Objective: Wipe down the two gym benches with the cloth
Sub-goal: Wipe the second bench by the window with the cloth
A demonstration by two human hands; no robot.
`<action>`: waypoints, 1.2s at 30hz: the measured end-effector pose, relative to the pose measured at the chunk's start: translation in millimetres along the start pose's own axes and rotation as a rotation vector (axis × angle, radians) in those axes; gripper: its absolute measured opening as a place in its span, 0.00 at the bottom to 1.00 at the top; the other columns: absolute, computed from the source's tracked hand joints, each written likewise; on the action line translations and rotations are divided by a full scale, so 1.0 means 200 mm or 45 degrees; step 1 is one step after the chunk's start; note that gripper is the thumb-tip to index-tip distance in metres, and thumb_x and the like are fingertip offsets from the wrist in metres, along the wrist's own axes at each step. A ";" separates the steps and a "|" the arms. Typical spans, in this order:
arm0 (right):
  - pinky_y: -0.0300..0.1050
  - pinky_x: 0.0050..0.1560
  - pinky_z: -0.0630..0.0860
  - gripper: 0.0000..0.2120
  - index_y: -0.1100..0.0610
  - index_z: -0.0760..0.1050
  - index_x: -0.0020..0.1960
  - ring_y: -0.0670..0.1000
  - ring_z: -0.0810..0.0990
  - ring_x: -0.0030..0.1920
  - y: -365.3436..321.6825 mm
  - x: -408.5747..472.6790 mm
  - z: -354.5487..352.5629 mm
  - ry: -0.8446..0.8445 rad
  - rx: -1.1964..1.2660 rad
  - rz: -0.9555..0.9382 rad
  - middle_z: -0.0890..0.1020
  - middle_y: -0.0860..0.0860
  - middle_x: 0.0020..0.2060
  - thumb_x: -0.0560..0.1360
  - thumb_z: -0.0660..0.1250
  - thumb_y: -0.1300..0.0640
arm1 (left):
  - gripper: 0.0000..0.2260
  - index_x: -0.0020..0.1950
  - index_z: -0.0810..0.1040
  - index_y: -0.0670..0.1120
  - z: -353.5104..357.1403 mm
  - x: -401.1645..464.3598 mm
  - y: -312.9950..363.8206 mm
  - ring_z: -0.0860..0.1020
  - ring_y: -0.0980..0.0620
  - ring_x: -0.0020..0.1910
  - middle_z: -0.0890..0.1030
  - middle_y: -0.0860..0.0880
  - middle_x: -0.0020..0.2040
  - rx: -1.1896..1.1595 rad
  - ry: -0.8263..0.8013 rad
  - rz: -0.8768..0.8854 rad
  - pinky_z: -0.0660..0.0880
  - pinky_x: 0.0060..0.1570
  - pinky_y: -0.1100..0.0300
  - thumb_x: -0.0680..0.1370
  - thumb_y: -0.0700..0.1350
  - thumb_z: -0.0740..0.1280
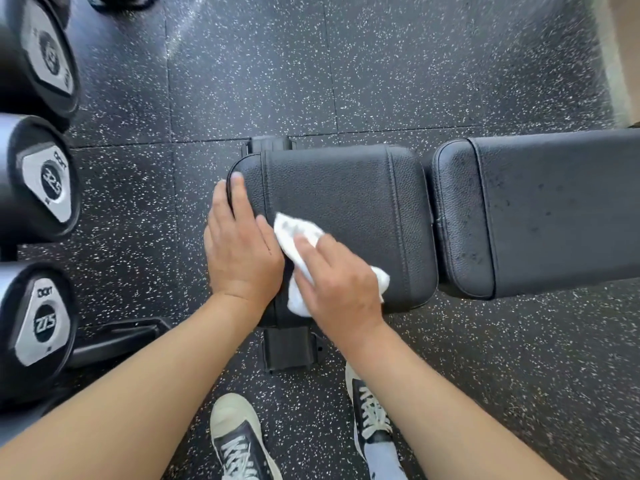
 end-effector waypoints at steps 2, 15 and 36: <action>0.50 0.36 0.75 0.14 0.59 0.80 0.64 0.53 0.73 0.37 0.10 -0.14 -0.07 -0.041 0.013 -0.048 0.75 0.52 0.42 0.80 0.66 0.57 | 0.30 0.84 0.61 0.45 -0.02 0.01 0.05 0.59 0.32 0.81 0.59 0.38 0.83 0.239 -0.080 0.277 0.61 0.77 0.34 0.80 0.42 0.53; 0.43 0.34 0.63 0.13 0.56 0.82 0.61 0.56 0.76 0.37 0.63 0.28 -0.17 0.181 -0.029 0.420 0.77 0.55 0.42 0.78 0.68 0.56 | 0.31 0.79 0.72 0.49 0.02 0.04 0.09 0.64 0.44 0.82 0.66 0.48 0.83 0.317 -0.150 0.843 0.60 0.80 0.41 0.75 0.39 0.59; 0.47 0.35 0.74 0.15 0.56 0.81 0.62 0.53 0.77 0.40 0.53 0.06 -0.20 0.014 0.015 0.268 0.79 0.52 0.45 0.77 0.67 0.54 | 0.30 0.78 0.72 0.48 0.05 0.05 0.09 0.66 0.40 0.80 0.67 0.46 0.81 0.311 -0.094 0.808 0.61 0.79 0.38 0.74 0.39 0.59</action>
Point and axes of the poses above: each hand's wrist, its own x-axis towards the middle knuckle, its own z-axis out of the palm, y = z × x, the point moved 2 cm from there along x, towards the middle knuckle
